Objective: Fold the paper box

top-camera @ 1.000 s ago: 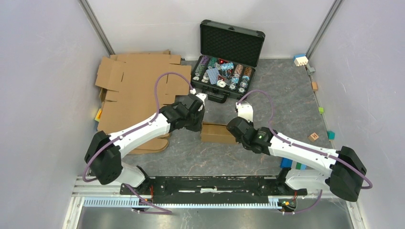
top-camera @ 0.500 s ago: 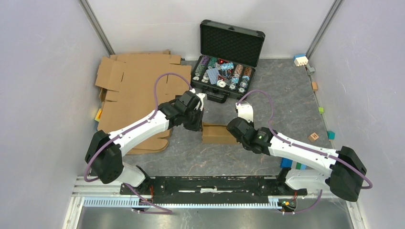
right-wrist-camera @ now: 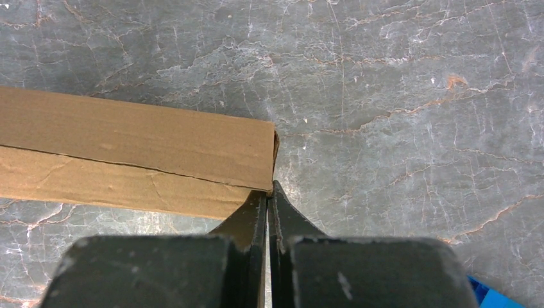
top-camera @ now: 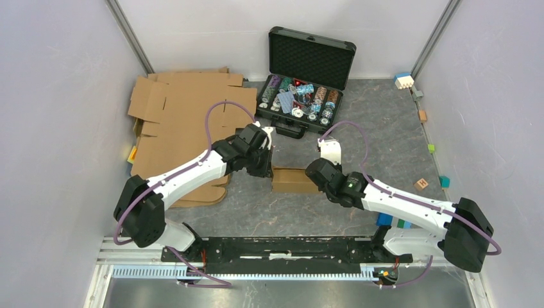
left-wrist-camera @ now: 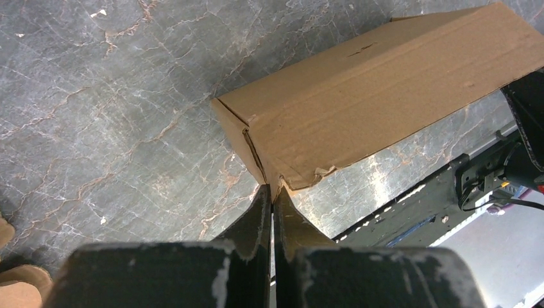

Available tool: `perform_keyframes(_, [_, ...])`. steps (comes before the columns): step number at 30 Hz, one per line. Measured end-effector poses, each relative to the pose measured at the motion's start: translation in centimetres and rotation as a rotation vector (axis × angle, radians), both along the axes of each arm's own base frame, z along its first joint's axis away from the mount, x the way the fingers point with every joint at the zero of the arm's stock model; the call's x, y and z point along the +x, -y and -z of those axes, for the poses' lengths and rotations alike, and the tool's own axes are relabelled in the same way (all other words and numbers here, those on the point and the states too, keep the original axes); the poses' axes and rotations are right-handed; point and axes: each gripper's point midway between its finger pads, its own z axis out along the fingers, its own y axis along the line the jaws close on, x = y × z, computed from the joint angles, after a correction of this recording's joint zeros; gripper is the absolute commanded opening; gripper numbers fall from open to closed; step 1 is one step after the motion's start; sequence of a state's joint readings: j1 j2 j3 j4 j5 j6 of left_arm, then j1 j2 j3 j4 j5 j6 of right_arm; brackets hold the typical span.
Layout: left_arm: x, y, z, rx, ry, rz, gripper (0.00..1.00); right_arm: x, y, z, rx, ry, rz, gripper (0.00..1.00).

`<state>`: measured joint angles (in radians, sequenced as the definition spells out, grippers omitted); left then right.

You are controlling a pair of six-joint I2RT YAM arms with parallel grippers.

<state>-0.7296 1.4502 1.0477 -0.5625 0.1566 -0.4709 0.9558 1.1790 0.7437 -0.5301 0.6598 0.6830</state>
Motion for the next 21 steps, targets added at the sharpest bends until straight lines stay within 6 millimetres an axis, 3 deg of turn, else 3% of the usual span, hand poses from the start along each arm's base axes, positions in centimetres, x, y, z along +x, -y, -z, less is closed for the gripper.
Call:
perform_keyframes(13, [-0.1, 0.1, 0.4, 0.091, 0.133, -0.07, 0.02, -0.1, 0.0, 0.0, -0.007, 0.016, -0.002, 0.02])
perform_keyframes(21, [-1.7, 0.1, 0.6, 0.109, 0.266, -0.113, 0.02, -0.4, 0.5, -0.2, 0.042, 0.078, -0.037, 0.2])
